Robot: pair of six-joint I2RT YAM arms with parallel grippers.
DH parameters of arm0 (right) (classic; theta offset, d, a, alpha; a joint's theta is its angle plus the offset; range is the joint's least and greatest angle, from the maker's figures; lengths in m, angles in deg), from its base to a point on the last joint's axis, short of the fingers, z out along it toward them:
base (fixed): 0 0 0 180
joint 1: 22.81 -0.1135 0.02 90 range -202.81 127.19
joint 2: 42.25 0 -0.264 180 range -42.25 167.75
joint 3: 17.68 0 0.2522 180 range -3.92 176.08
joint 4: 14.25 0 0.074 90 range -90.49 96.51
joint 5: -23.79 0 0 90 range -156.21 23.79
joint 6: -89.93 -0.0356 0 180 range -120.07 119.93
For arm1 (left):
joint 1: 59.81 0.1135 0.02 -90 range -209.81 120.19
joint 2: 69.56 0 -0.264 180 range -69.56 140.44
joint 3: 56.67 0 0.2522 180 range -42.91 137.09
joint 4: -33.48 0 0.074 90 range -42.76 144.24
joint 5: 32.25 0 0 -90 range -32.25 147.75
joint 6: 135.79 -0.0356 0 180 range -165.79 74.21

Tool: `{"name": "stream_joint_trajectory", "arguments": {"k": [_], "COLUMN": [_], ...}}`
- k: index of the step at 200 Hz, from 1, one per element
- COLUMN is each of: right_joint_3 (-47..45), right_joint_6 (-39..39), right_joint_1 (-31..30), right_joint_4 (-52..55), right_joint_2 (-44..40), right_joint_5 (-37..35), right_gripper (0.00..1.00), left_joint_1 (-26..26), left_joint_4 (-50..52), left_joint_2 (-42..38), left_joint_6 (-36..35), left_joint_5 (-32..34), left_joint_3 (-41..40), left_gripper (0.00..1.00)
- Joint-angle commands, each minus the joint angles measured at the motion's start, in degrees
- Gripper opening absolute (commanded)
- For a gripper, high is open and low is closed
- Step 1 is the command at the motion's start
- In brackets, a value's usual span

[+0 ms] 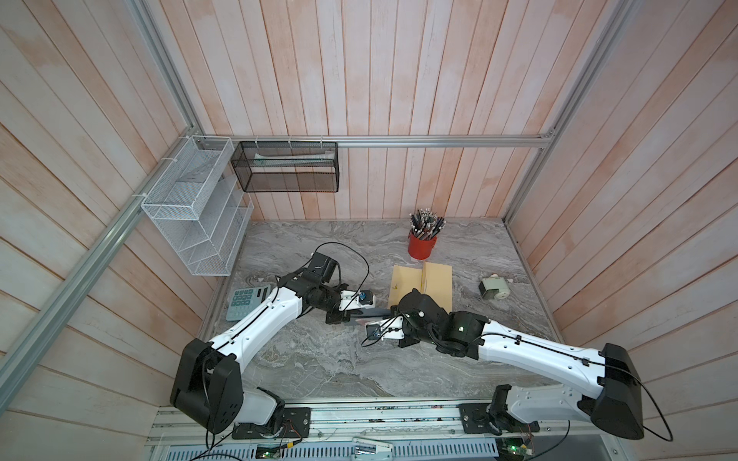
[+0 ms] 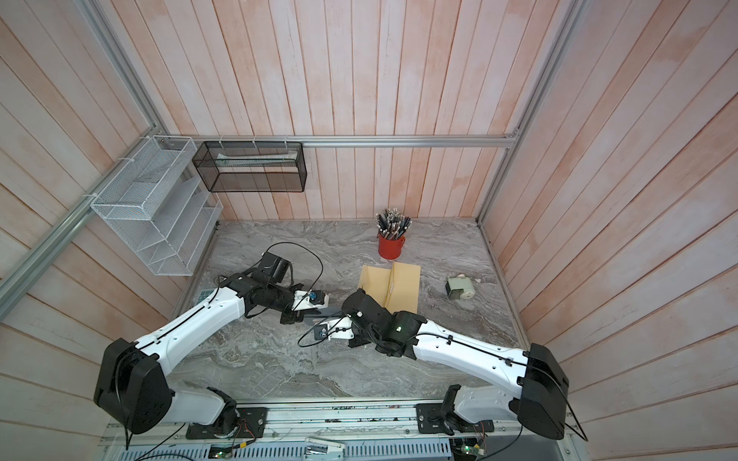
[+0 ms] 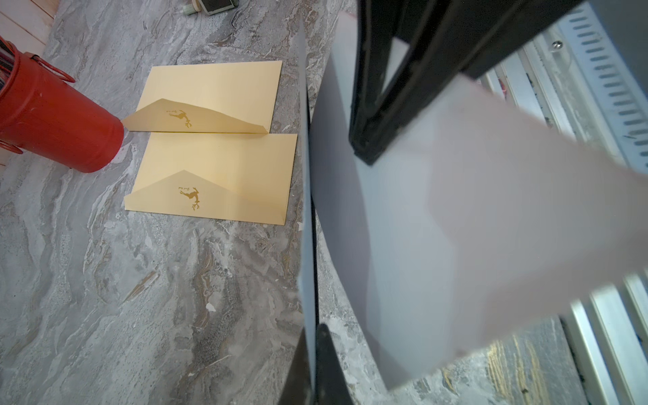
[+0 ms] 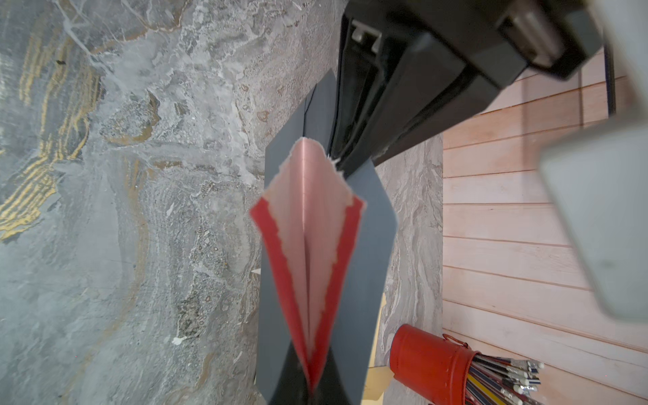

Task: Fold the letter paper in half and place it into the envelope
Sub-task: Place the letter paper in the envelope.

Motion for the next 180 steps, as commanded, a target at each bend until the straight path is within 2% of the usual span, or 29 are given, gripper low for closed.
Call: {"name": "stream_joint_trajectory", "arguments": {"k": [1,55,120,180], "right_joint_3": [-0.91,0.37,-0.36,-1.26], "right_joint_6": [0.42,-3.28,-13.51,-21.22], "right_joint_1": [-0.24,-0.55,-2.59,-2.81], "right_joint_4": [-0.03,1.28,2.68,4.68], "right_joint_2": [1.2,2.98,4.16,3.88], "right_joint_5": [-3.05,-3.43,-1.5,-3.89], "right_gripper": [0.0,0.0,0.0,0.02], "left_joint_1": [-0.3,-1.56,-3.71,-3.74], "left_joint_4": [1.37,3.73,6.73,5.77], "left_joint_2": [-1.18,-0.46,-0.6,0.01], "left_joint_6": [-1.21,-0.93,0.3,0.02], "left_joint_5": [-2.15,-2.29,-1.81,-2.86], "left_joint_3": [0.85,2.3,3.26,2.06], "left_gripper": [0.0,0.0,0.0,0.0]}}
